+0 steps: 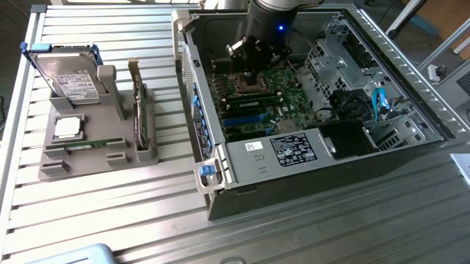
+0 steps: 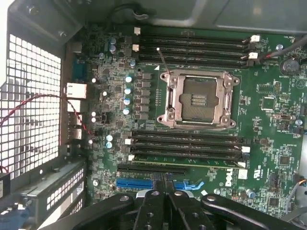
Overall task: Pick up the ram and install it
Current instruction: 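Press down the ram until it locks into place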
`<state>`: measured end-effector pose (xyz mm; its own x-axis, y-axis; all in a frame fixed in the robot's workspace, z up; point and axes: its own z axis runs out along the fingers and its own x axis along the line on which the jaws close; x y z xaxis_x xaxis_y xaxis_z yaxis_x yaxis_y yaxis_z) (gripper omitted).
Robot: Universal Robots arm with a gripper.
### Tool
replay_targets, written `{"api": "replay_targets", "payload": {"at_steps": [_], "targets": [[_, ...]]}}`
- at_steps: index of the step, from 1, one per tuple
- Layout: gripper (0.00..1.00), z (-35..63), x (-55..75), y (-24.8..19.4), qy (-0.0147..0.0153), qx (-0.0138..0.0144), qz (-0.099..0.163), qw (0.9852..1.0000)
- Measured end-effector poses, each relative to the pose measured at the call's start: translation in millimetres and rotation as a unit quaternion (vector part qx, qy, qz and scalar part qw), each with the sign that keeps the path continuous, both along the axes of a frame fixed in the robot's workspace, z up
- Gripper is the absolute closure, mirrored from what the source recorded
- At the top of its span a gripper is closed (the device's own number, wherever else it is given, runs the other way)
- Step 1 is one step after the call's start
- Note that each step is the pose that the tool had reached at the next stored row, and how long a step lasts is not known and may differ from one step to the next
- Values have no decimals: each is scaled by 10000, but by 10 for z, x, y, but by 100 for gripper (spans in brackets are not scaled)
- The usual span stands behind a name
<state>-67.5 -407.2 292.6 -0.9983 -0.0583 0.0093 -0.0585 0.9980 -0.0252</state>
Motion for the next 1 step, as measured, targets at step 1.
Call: {"api": "replay_targets", "payload": {"at_steps": [1], "targets": [[89,0,0,0,0,0,0,10000]]}}
